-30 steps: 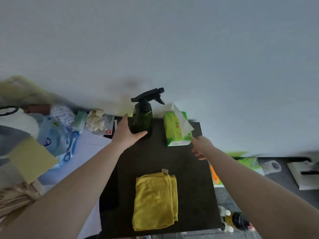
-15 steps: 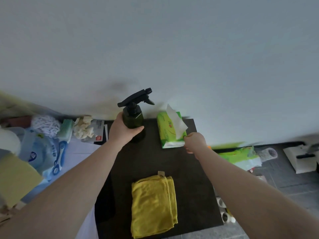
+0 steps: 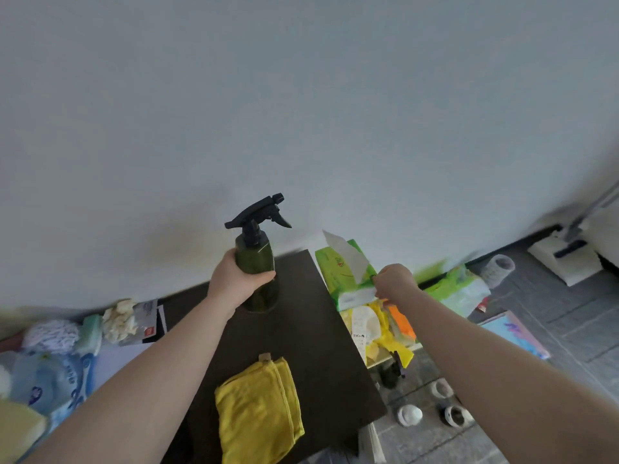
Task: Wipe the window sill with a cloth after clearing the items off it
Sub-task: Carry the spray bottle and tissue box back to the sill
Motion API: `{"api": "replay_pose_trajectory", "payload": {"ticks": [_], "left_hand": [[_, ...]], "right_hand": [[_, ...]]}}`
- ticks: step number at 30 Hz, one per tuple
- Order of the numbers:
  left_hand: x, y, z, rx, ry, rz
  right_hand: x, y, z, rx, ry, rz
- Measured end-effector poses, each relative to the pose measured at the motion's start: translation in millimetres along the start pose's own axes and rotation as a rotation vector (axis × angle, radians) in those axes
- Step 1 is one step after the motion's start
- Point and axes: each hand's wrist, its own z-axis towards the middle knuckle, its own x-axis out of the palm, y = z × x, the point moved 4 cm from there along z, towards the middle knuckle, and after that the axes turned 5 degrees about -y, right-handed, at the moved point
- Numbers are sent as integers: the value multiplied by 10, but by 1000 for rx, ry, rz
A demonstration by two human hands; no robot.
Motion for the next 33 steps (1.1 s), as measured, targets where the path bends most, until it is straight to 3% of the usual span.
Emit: {"api": "replay_pose_trajectory", "payload": {"ticks": [8, 17, 25, 33], "left_hand": [[896, -1080, -807, 135, 53, 59], [2682, -2580, -2113, 285, 194, 78], [4509, -3899, -3425, 469, 506, 46], [6462, -4865, -4675, 697, 802, 106]], "right_hand": [[-1440, -1092, -71, 33, -60, 196], [-3662, -3038, -394, 116, -245, 290], [-5179, -4983, -785, 377, -593, 496], [-5937, -6763, -1459, 653, -817, 633]]}}
